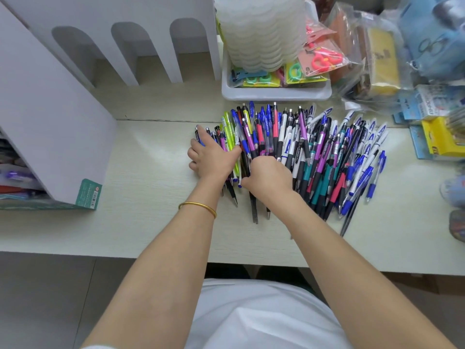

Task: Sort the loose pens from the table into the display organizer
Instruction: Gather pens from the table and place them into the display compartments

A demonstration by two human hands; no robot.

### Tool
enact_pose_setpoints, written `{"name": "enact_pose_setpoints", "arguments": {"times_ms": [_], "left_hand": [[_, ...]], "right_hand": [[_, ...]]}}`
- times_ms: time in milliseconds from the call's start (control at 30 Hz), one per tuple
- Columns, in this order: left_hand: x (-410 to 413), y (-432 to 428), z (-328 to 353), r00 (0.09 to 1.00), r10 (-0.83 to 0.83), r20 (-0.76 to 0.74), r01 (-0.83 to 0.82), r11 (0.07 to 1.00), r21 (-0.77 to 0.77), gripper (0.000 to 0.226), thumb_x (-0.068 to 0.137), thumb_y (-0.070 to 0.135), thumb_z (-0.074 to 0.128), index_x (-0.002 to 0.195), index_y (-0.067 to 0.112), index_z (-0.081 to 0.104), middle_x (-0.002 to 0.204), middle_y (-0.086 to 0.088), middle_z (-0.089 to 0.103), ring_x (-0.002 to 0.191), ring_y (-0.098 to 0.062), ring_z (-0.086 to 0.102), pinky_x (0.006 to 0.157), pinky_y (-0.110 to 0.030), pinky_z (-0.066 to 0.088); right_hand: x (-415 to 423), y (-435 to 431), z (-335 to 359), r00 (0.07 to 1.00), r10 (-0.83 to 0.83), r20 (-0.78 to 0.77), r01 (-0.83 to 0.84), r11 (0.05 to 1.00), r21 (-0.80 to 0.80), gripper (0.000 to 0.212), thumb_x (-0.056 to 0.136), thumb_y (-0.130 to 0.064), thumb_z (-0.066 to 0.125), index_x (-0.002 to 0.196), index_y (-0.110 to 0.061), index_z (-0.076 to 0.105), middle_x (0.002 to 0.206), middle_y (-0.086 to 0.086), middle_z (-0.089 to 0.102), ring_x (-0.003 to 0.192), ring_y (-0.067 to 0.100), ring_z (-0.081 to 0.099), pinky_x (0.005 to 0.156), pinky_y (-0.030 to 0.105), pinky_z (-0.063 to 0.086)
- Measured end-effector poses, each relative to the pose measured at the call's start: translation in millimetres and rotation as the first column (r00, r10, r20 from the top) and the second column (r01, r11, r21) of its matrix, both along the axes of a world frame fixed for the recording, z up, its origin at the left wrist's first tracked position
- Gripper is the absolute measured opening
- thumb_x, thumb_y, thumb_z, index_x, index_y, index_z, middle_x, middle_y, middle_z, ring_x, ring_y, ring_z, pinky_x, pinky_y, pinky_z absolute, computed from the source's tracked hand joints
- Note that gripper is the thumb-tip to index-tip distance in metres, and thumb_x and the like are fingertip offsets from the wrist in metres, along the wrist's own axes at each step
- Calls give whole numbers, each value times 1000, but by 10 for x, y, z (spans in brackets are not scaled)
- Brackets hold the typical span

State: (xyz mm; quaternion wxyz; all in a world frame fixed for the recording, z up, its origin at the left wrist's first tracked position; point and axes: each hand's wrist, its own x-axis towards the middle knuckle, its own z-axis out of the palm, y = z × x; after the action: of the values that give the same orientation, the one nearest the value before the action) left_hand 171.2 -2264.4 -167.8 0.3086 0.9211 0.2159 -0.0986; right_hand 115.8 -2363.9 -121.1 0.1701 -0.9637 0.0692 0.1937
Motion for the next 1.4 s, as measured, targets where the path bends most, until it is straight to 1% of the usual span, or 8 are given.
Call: {"name": "enact_pose_setpoints", "arguments": {"times_ms": [200, 300, 533, 800, 967, 1100, 1300, 1400], "left_hand": [[-11, 1, 0, 999, -33, -36, 33, 999, -3, 107, 81, 55, 66, 154, 17, -3, 160, -16, 8, 145, -34, 11, 113, -50, 20], [0, -5, 16, 997, -47, -62, 47, 999, 4, 110, 79, 54, 69, 154, 19, -2, 160, -17, 6, 145, -34, 10, 113, -49, 20], [33, -41, 36, 993, -53, -109, 59, 997, 51, 106, 79, 57, 64, 155, 19, -1, 159, -19, 6, 145, -36, 8, 113, -49, 20], [-21, -67, -9, 997, -48, -63, 54, 994, 99, 91, 91, 53, 52, 155, 15, 1, 160, -22, 1, 146, -36, 5, 115, -48, 16], [-12, -66, -2, 1000, -13, -28, 15, 998, 67, 95, 87, 50, 61, 154, 14, 4, 157, -18, 15, 143, -34, 16, 112, -47, 23], [8, -88, 33, 999, 43, 23, -42, 999, -32, 102, 81, 39, 71, 153, 15, 4, 150, -17, 24, 135, -33, 26, 108, -47, 30], [26, -127, 75, 996, 65, 54, -58, 992, -114, 109, 79, 28, 74, 154, 17, -4, 139, -20, 35, 122, -35, 37, 96, -39, 41], [33, -124, 93, 993, 107, 48, -99, 983, -155, 113, 77, 27, 76, 154, 20, -7, 135, -21, 39, 122, -36, 39, 96, -40, 42]], "right_hand": [[152, -216, 253, 996, -92, 16, 89, 990, 107, 36, 86, -31, 59, 58, -16, 41, 52, -3, 34, 46, 14, 33, 48, 21, 32], [345, -261, 326, 982, -147, 117, 143, 989, 42, 39, 88, -27, 55, 57, -16, 35, 54, -2, 31, 47, 15, 28, 48, 22, 24], [641, -262, 194, 975, -113, 189, 140, 980, -140, 42, 93, -29, 59, 61, -15, 35, 59, -1, 38, 49, 15, 35, 47, 23, 24], [597, -237, 82, 959, -72, 274, 128, 973, -191, 44, 94, -35, 59, 63, -15, 35, 59, -2, 39, 56, 19, 43, 45, 23, 21], [594, -241, 54, 940, -61, 337, 124, 978, -167, 25, 96, -28, 56, 77, -13, 47, 59, -3, 39, 60, 21, 47, 45, 24, 22], [589, -234, 23, 934, -46, 355, 106, 983, -150, 24, 97, -27, 53, 79, -13, 47, 59, -3, 40, 61, 23, 50, 51, 26, 29], [568, -235, 14, 917, -30, 398, 97, 984, -149, 20, 99, -27, 49, 84, -14, 48, 69, 0, 50, 62, 23, 50, 49, 26, 23], [576, -220, -5, 916, -46, 398, 109, 985, -137, 20, 99, -24, 47, 82, -15, 48, 69, -1, 50, 63, 23, 50, 48, 26, 23]]}}
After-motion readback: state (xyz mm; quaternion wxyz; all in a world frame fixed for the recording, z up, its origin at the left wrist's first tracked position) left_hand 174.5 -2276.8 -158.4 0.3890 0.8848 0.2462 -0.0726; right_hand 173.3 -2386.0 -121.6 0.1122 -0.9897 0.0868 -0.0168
